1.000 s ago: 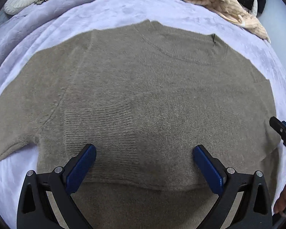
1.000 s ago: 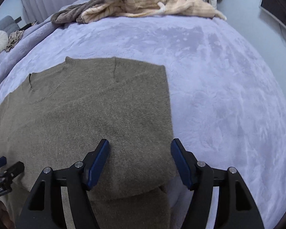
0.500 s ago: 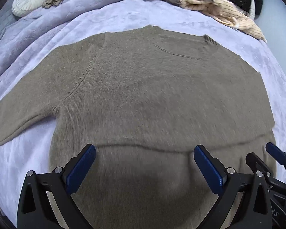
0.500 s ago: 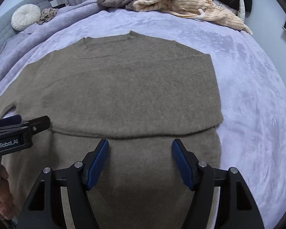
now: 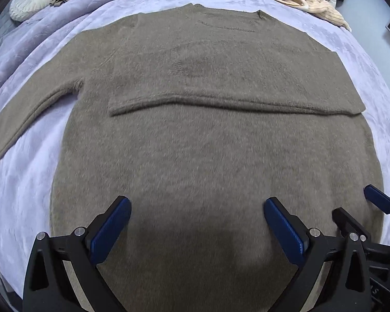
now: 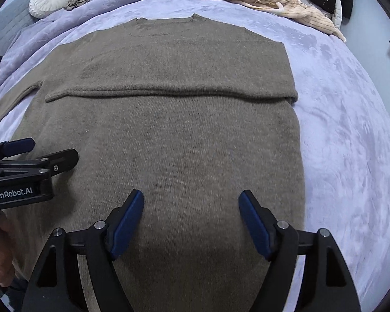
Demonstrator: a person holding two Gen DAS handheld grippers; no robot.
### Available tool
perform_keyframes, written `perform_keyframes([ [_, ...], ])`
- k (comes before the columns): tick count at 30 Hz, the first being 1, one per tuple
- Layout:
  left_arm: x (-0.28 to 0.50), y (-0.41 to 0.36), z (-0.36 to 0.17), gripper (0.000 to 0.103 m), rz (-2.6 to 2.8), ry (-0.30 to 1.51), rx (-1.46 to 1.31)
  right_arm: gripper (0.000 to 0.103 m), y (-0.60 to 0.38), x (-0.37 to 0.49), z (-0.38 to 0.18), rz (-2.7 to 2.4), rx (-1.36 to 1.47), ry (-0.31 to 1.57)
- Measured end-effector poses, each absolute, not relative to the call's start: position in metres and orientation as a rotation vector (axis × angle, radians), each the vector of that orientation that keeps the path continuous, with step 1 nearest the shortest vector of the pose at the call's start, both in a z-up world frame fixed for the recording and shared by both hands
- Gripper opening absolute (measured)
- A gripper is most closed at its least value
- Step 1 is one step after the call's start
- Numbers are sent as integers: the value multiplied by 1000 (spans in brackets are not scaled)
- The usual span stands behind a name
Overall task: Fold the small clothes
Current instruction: 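Lay the sleeve across the body and open the right gripper, then move the left gripper to the cuff of the other sleeve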
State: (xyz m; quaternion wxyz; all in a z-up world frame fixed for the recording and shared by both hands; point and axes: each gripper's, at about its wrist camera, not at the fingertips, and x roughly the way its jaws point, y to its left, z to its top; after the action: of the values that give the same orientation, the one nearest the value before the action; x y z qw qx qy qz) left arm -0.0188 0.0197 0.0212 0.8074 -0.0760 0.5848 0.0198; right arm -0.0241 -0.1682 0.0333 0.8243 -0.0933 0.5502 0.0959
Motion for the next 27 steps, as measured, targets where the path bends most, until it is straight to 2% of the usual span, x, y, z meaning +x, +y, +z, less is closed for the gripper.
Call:
perform_keyframes([
  [4,-29,34,37,103,43,1220,-208,79,-165,-28,41,199,-208,1189],
  [13,-47,80,71,103,66,1139,-313,79,-131,-32,87,191,-263,1043],
  [18,-24,81,80,103,104,1082,-267,79,-111,-37,112,199,-327,960],
  [27,-26,124,84,103,166,1034,-346,79,-90,-30,114,195,-303,938],
])
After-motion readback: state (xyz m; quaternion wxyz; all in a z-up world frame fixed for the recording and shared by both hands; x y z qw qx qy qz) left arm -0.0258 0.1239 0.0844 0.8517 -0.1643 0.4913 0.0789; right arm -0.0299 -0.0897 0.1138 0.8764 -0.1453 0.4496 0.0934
